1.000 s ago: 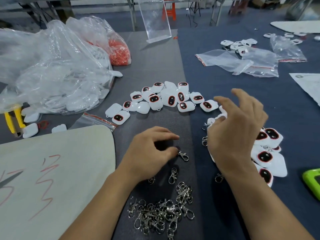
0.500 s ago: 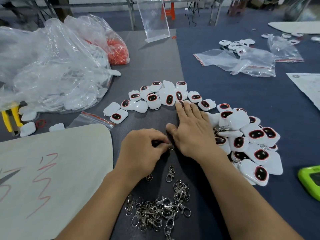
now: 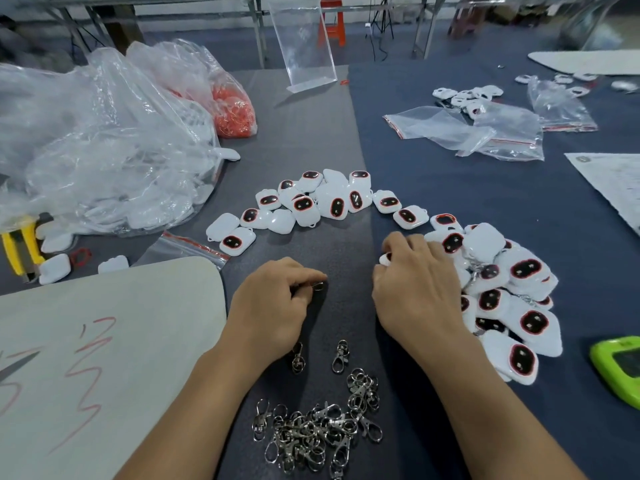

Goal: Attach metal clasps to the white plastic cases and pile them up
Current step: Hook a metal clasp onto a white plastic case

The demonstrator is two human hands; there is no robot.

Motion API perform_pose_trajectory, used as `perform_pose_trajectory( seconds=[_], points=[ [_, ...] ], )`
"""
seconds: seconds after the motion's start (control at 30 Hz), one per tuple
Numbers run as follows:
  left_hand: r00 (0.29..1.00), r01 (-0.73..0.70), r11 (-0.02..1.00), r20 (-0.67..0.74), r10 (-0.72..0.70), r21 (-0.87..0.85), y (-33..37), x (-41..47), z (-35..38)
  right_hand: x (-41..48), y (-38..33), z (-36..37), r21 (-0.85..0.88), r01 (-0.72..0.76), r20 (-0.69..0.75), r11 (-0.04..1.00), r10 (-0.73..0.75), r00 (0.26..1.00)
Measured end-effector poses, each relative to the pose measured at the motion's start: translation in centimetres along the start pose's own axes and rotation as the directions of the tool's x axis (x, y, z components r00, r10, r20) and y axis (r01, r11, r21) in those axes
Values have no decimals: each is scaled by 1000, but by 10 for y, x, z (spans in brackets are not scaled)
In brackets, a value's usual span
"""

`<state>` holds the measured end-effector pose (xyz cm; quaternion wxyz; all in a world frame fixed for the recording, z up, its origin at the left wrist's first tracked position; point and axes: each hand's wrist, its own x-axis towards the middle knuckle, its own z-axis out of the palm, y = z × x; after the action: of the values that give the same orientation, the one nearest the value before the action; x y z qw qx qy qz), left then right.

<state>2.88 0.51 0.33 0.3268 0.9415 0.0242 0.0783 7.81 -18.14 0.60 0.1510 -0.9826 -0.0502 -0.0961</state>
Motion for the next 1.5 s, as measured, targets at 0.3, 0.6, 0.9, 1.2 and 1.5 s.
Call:
perform_pose_trajectory(
  seconds=[0.3, 0.6, 0.9, 1.2, 1.5],
  points=[
    [983, 69, 992, -178, -50, 104, 7, -6, 1, -1, 14, -11, 124, -77, -193, 989, 100, 976],
    [978, 75, 965, -172, -121, -250, 7, -2, -3, -15, -26, 6, 827, -153, 173, 540, 14, 985],
    [982, -58, 928, -187, -13, -368, 7, 0, -3, -12, -29, 11, 840, -163, 230, 517, -67, 971],
    [991, 28, 867, -102, -91, -498, 5, 0, -1, -10, -31, 1, 909, -326, 337, 258, 3, 941],
    [955, 89, 784, -171, -243, -615, 10, 1, -2, -8, -28, 0, 856, -354, 395, 377, -33, 918]
  ],
)
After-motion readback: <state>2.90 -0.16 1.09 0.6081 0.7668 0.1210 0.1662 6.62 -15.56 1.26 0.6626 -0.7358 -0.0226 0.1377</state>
